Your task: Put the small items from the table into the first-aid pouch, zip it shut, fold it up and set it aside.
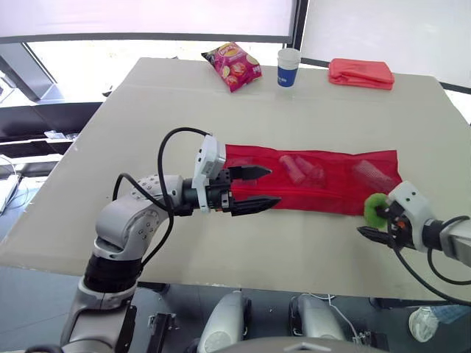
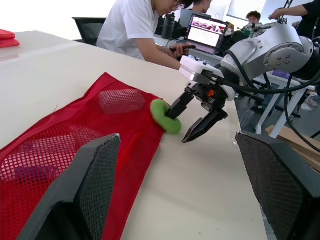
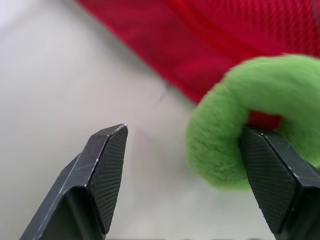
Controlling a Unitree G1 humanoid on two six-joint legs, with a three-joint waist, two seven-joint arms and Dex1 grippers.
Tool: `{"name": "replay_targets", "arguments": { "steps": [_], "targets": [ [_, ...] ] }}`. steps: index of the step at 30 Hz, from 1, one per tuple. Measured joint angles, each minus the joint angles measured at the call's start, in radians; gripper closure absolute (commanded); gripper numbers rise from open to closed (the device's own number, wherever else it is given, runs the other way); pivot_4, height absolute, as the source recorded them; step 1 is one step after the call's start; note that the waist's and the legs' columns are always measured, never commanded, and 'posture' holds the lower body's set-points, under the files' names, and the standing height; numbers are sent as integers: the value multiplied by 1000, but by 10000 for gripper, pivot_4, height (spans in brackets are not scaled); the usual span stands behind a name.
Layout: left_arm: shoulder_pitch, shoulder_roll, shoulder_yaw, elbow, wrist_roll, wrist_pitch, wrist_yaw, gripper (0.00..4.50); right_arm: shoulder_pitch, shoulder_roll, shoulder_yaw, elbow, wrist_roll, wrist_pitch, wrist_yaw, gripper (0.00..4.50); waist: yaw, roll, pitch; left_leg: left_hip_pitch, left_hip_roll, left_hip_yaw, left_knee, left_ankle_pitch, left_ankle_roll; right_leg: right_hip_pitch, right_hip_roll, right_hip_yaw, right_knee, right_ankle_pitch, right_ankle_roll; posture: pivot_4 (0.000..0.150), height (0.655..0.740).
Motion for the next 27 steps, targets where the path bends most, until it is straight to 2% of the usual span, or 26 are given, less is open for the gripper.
{"name": "replay_targets", "arguments": {
  "steps": [5, 9, 13, 14, 15, 16, 21, 24, 27],
  "targets": [
    [2, 0, -16, 1, 0, -4, -1, 5089, 191, -180, -68, -60, -43, -76, 148, 8760, 5, 0, 0, 0, 1, -2, 0, 0, 0, 2, 0, -2, 0, 0, 0, 1500, 7400],
    [3, 5, -18, 2, 1, -9, -3, 5089, 355, -210, -216, -58, -108, -130, 235, 8760, 8, -1, 0, 1, 1, -1, 1, 0, 0, 2, 0, -2, -1, 0, 0, 1500, 7400],
    [2, 7, -19, 3, 1, -16, -6, 5089, 347, -122, -341, -58, -51, -103, 274, 8760, 6, -2, 0, 1, 1, -1, 2, 0, 0, 2, 0, -1, -1, 0, 0, 1500, 7400],
    [2, 7, -20, 3, 1, -20, -10, 5089, 336, -92, -373, -58, -17, -87, 285, 4560, 5, -2, 0, 1, 1, -2, 1, 0, 0, 2, 0, -1, -1, 0, 0, 1500, 7400],
    [2, 7, -20, 3, 1, -20, -11, 5089, 332, -83, -380, -59, -7, -82, 287, 3356, 4, -2, 0, 1, 1, -2, 1, 0, 0, 3, 0, -1, -1, 0, 0, 1500, 7400],
    [0, 7, -24, 3, 1, -22, -13, 5089, 332, -59, -405, -61, 21, -64, 293, 238, 4, -2, 0, 1, 1, -2, 1, 0, 0, 2, 0, -1, -1, 0, 0, 1500, 7400],
    [-4, 9, -27, 12, 1, -23, -21, 5089, 408, 21, -468, -81, 33, -32, 282, 238, 11, -2, 0, 1, 1, -1, 1, 0, 0, 2, 0, -1, -1, 0, 0, 1500, 7400],
    [-8, 7, -28, 22, 1, -23, -20, 5089, 303, 96, -536, -77, 94, 31, 209, 238, 2, -2, 0, 1, 1, -1, 2, 0, 0, 2, -1, 0, -1, 0, 0, 1500, 7400],
    [-15, 0, -29, 22, 0, -23, -19, 5089, 111, 185, -550, -50, 137, 145, 45, 238, -4, -3, 0, 2, 2, -1, 1, 0, 0, 2, 0, 0, 0, 0, -1, 1500, 7400]
  ]
}}
